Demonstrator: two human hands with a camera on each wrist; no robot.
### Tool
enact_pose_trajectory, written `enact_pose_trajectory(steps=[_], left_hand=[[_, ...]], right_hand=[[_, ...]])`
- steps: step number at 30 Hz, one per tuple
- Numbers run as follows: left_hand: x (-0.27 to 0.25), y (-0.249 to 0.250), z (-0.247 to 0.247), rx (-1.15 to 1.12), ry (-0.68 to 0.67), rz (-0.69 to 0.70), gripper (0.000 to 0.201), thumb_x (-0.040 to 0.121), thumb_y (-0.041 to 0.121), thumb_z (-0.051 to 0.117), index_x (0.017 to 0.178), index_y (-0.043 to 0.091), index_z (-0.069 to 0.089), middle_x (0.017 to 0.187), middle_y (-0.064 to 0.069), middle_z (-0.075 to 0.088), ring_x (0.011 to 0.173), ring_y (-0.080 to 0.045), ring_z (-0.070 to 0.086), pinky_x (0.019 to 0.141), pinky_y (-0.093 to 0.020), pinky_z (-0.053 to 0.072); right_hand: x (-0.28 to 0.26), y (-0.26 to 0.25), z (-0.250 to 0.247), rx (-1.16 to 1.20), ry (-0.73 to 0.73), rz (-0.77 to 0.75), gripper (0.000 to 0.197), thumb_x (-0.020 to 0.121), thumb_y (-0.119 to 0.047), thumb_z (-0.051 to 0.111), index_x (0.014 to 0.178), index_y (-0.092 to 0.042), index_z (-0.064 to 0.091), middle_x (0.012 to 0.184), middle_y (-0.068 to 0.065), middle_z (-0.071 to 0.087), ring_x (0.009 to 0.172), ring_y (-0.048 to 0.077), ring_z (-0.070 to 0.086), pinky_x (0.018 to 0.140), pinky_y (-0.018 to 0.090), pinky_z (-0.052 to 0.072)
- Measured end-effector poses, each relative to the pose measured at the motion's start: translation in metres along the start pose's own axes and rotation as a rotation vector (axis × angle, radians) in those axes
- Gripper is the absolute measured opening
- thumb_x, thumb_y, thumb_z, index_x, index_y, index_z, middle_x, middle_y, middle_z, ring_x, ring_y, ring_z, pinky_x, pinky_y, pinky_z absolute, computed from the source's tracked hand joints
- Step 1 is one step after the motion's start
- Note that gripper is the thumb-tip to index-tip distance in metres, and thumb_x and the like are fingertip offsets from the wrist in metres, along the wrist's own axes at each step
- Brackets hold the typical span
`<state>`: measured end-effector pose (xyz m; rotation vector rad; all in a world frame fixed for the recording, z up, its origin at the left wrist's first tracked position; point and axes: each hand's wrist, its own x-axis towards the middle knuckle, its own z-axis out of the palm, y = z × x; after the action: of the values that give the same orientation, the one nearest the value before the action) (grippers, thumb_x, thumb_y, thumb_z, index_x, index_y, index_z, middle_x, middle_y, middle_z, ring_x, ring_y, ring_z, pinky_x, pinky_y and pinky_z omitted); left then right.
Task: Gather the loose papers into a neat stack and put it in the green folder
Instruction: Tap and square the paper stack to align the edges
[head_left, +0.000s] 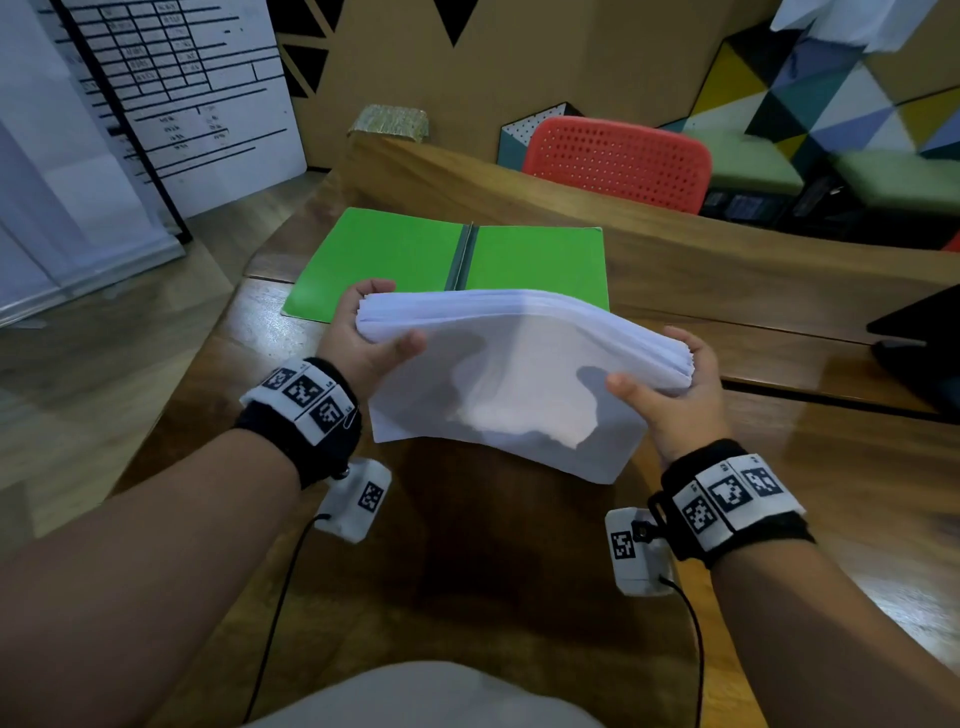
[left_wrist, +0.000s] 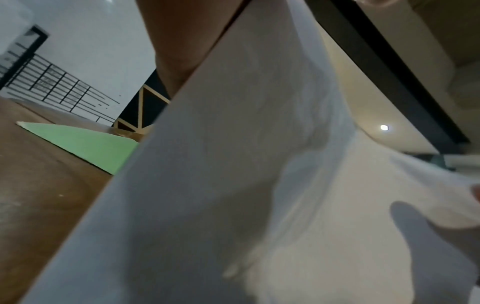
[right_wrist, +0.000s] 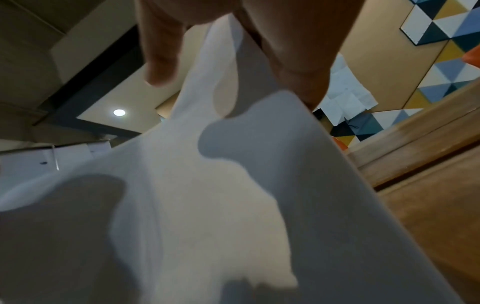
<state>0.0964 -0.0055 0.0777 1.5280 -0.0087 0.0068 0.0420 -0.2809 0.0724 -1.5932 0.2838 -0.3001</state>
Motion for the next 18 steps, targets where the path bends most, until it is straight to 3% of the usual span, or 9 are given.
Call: enact_pose_trajectory(steps=[3, 5, 9, 12, 13, 15, 16, 18], left_hand=[[-0.004, -0.004, 0.004, 0.119, 0.070, -0.035, 0.058, 0.050, 0.018, 0.086, 0.091, 0.032, 0.047, 0.084, 0.006, 0.055, 0.072, -0.006, 0.057, 0.058, -0.016, 0.053], [-0.003, -0.004, 0.005, 0.128, 0.163, -0.071, 0.034, 0.068, 0.006, 0.077, 0.081, 0.028, 0.054, 0.077, 0.008, 0.060, 0.070, -0.009, 0.057, 0.057, -0.019, 0.050], [-0.004, -0.003, 0.005, 0.117, 0.170, -0.021, 0.029, 0.071, 0.003, 0.074, 0.067, 0.022, 0.052, 0.062, 0.007, 0.061, 0.056, -0.006, 0.056, 0.048, -0.016, 0.050], [-0.006, 0.000, 0.003, 0.043, 0.127, -0.006, 0.033, 0.067, 0.009, 0.078, 0.073, 0.024, 0.050, 0.070, 0.003, 0.057, 0.051, -0.003, 0.059, 0.045, -0.015, 0.049], [-0.004, 0.002, 0.002, 0.002, 0.114, -0.021, 0.030, 0.064, 0.018, 0.079, 0.074, 0.025, 0.052, 0.071, 0.003, 0.059, 0.050, -0.001, 0.060, 0.045, -0.015, 0.049], [0.002, 0.005, 0.003, -0.089, 0.149, -0.084, 0.017, 0.068, 0.034, 0.071, 0.072, 0.026, 0.056, 0.071, 0.003, 0.065, 0.056, -0.008, 0.061, 0.049, -0.020, 0.050], [0.006, 0.007, 0.004, -0.147, 0.193, -0.124, 0.013, 0.076, 0.029, 0.065, 0.069, 0.024, 0.056, 0.068, 0.004, 0.069, 0.060, -0.013, 0.061, 0.052, -0.022, 0.050], [0.012, 0.008, 0.006, -0.208, 0.271, -0.171, 0.025, 0.084, 0.012, 0.057, 0.060, 0.020, 0.056, 0.056, 0.007, 0.070, 0.064, -0.016, 0.059, 0.059, -0.024, 0.050]], right_hand=[[0.001, 0.003, 0.005, -0.080, 0.113, 0.013, 0.034, 0.077, -0.001, 0.069, 0.083, -0.030, 0.052, 0.083, -0.008, 0.057, 0.086, 0.018, 0.057, 0.073, 0.026, 0.048], [0.000, 0.004, 0.009, -0.091, 0.145, -0.014, 0.031, 0.080, -0.002, 0.067, 0.075, -0.029, 0.053, 0.078, -0.009, 0.058, 0.079, 0.016, 0.057, 0.073, 0.026, 0.047], [-0.003, 0.000, 0.016, -0.081, 0.171, -0.052, 0.029, 0.081, -0.006, 0.067, 0.075, -0.030, 0.053, 0.076, -0.010, 0.057, 0.070, 0.003, 0.055, 0.063, 0.015, 0.044], [-0.002, -0.001, 0.018, -0.052, 0.182, 0.015, 0.018, 0.082, -0.019, 0.067, 0.075, -0.027, 0.052, 0.076, -0.007, 0.057, 0.069, 0.008, 0.055, 0.064, 0.020, 0.045], [-0.001, -0.003, 0.018, -0.007, 0.196, 0.045, 0.016, 0.083, -0.028, 0.065, 0.074, -0.026, 0.052, 0.075, -0.006, 0.056, 0.070, 0.011, 0.054, 0.067, 0.024, 0.046], [0.001, -0.008, 0.018, 0.077, 0.218, 0.107, 0.024, 0.083, -0.045, 0.057, 0.074, -0.023, 0.055, 0.073, -0.004, 0.051, 0.076, 0.016, 0.050, 0.076, 0.033, 0.042], [0.003, -0.009, 0.018, 0.093, 0.234, 0.138, 0.027, 0.084, -0.046, 0.055, 0.077, -0.020, 0.058, 0.072, -0.003, 0.049, 0.078, 0.018, 0.048, 0.078, 0.034, 0.040], [0.008, -0.013, 0.017, 0.081, 0.252, 0.187, 0.026, 0.090, -0.035, 0.052, 0.076, -0.014, 0.058, 0.071, -0.001, 0.046, 0.079, 0.020, 0.046, 0.079, 0.033, 0.037]])
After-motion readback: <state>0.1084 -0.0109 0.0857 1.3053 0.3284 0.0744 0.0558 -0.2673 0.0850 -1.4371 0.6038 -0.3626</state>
